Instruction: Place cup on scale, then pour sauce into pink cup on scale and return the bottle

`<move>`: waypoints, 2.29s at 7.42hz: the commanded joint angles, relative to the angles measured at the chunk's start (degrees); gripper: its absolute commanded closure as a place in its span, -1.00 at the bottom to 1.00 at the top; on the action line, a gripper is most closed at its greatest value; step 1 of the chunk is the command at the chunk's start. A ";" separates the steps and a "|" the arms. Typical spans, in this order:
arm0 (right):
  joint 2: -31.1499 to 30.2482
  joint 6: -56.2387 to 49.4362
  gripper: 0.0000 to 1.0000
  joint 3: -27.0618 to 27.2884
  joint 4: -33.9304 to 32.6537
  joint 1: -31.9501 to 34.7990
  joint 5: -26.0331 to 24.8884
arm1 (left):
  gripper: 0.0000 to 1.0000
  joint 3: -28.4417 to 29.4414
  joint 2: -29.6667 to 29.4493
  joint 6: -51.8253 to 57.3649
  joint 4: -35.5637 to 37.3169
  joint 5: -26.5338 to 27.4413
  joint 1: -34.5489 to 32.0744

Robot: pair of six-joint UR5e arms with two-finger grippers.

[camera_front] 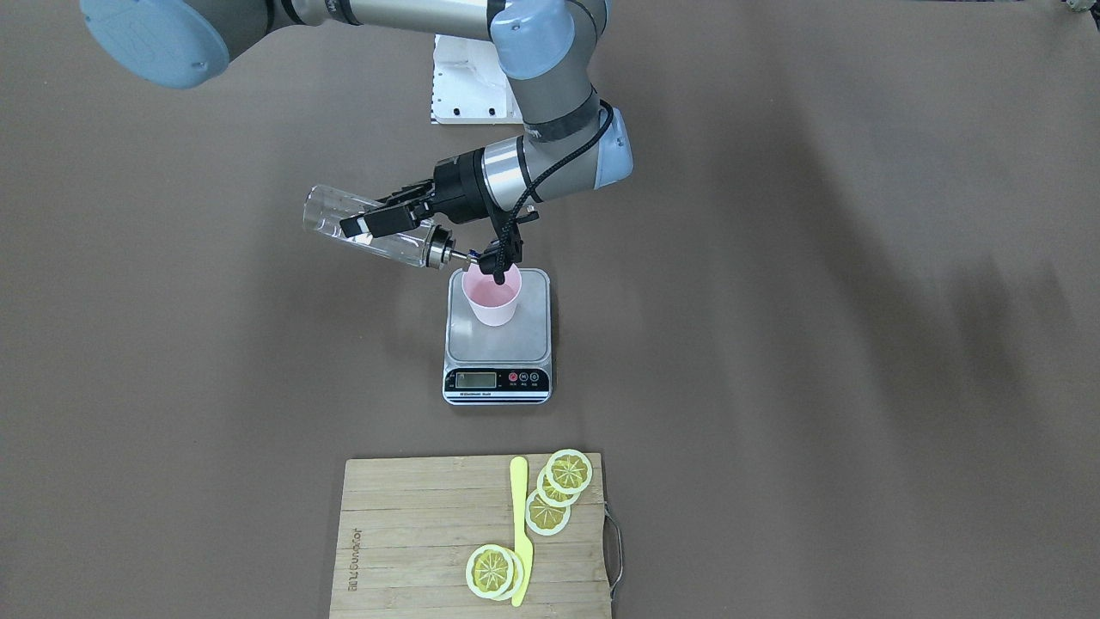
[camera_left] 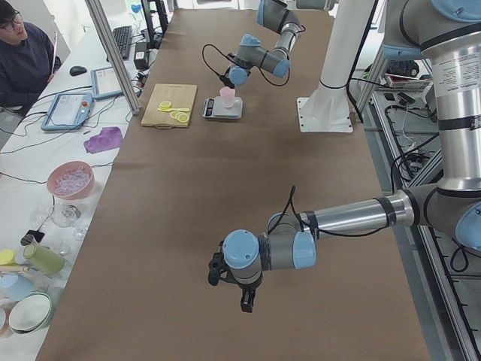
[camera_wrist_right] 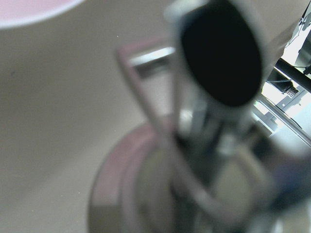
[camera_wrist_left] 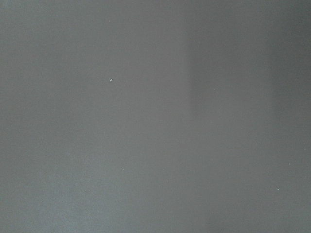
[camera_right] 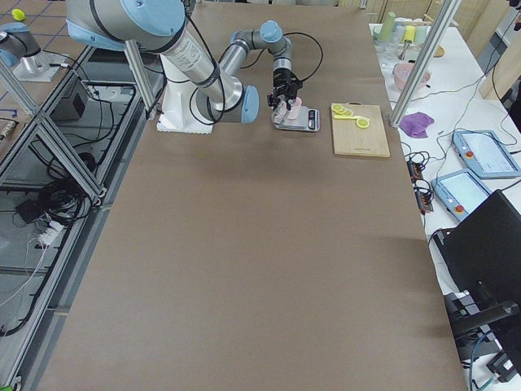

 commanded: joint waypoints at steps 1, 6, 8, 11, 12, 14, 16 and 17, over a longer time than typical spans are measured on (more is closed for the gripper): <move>0.27 0.83 1.00 -0.30 -0.03 0.00 0.00 | -0.96 0.03 0.01 0.00 0.00 -0.09 -0.02; 2.12 1.01 1.00 -3.82 -0.38 0.09 0.00 | -0.96 0.03 0.01 0.00 0.00 -0.09 -0.02; 2.21 1.01 1.00 -3.91 -0.47 0.09 0.00 | -0.96 0.03 0.01 0.00 0.09 -0.09 -0.02; 2.56 1.01 1.00 -4.52 -2.22 0.18 0.00 | -0.96 0.03 0.01 0.00 0.09 -0.09 -0.02; 2.73 1.27 1.00 -4.52 -2.40 0.18 0.09 | -0.96 0.03 0.01 0.00 0.09 -0.17 -0.02; 3.08 2.24 1.00 -5.23 -2.49 0.09 0.17 | -0.96 0.03 0.01 0.00 0.09 -0.17 -0.02; 3.26 2.24 1.00 -5.40 -2.49 0.09 0.26 | -0.96 0.11 0.01 0.00 0.09 -0.17 -0.02; 3.26 2.24 1.00 -5.40 -2.49 0.09 0.44 | -0.96 0.03 0.01 0.00 0.09 -0.17 -0.02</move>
